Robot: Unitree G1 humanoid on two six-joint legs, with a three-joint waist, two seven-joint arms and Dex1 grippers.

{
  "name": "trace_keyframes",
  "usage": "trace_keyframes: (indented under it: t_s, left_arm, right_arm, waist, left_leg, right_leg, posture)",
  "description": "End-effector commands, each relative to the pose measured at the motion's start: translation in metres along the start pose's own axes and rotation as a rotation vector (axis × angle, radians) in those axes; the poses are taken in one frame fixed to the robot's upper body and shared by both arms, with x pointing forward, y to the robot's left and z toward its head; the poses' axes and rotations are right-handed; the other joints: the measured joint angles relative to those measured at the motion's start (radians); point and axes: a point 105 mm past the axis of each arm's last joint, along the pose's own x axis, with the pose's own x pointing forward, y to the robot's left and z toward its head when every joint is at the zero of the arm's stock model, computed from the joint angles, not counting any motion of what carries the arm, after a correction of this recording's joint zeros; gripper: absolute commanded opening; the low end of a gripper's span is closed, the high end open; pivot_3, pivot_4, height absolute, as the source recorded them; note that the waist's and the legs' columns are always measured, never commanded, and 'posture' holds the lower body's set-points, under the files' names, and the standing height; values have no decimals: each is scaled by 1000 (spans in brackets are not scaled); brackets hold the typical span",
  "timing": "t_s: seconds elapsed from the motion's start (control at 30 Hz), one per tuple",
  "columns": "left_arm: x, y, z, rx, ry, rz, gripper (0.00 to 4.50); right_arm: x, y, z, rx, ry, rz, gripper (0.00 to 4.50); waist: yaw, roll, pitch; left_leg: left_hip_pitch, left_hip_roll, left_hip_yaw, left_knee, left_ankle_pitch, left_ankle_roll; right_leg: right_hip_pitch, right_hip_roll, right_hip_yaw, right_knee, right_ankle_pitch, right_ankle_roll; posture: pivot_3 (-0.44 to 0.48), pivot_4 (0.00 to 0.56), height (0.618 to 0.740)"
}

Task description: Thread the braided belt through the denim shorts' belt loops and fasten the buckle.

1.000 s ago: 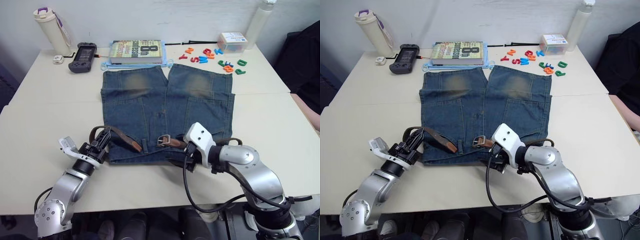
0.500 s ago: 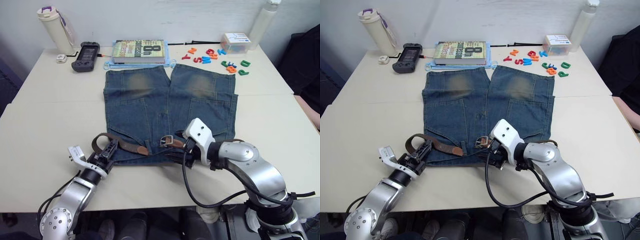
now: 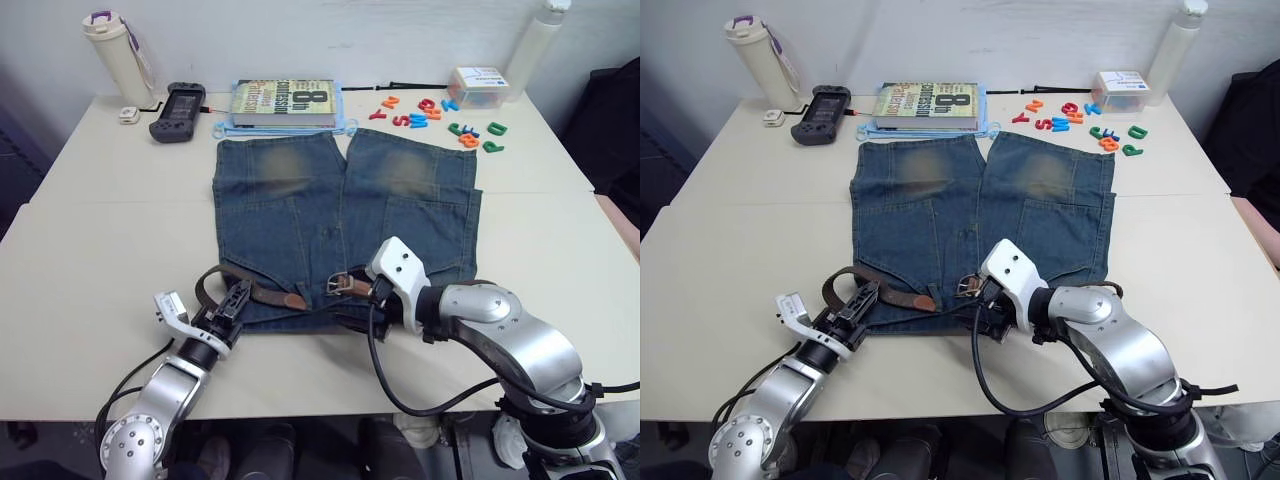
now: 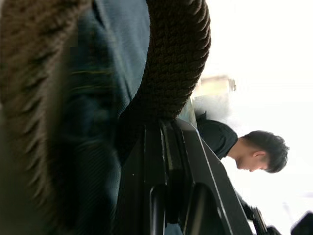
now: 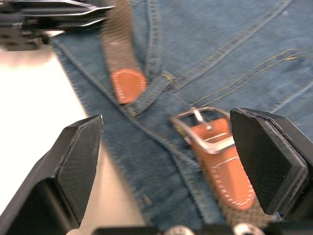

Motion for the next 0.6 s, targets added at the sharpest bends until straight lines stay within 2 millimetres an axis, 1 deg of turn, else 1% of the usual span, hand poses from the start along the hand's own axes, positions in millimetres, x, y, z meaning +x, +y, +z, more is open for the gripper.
trace_keyframes:
  t_s: [0.03,0.2,0.27,0.33,0.43,0.6]
  left_arm:
    - [1,-5,14,34,-49,-10,0]
    - [-4,-4,26,61,-84,5,0]
    - [-5,-4,28,64,-90,6,0]
    - [-4,-7,22,76,-63,-8,0]
    - [-3,-12,5,79,0,-33,0]
    - [-3,-15,-13,87,39,-36,0]
  right_arm:
    - [-7,3,13,-24,-43,17,4468]
    - [-7,2,15,-24,-51,21,4468]
    - [-7,3,17,-25,-58,25,4468]
    - [-6,4,18,-24,-63,28,4468]
    - [-6,4,19,-23,-67,30,4468]
    - [-11,1,20,-21,-71,9,4468]
  waist:
    - [-1,0,0]
    - [-3,0,0]
    - [-2,0,0]
    - [-1,0,0]
    - [-2,0,0]
    - [-1,0,0]
  left_leg:
    - [0,0,0,0,0,0]
    - [0,1,0,0,-1,-1]
    - [0,1,0,0,-1,0]
    - [0,1,0,0,-1,0]
    - [0,1,0,0,-1,0]
    - [0,1,0,0,-1,0]
  right_leg:
    - [0,0,0,0,0,0]
    - [0,1,0,-1,0,0]
    - [0,1,0,-1,0,0]
    - [0,1,0,-1,0,0]
    - [0,1,0,-1,0,0]
    - [0,1,0,-2,0,0]
  posture:
    - [0,150,740]
    - [0,150,740]
    - [0,150,740]
    - [0,150,740]
    - [0,150,740]
    - [0,150,740]
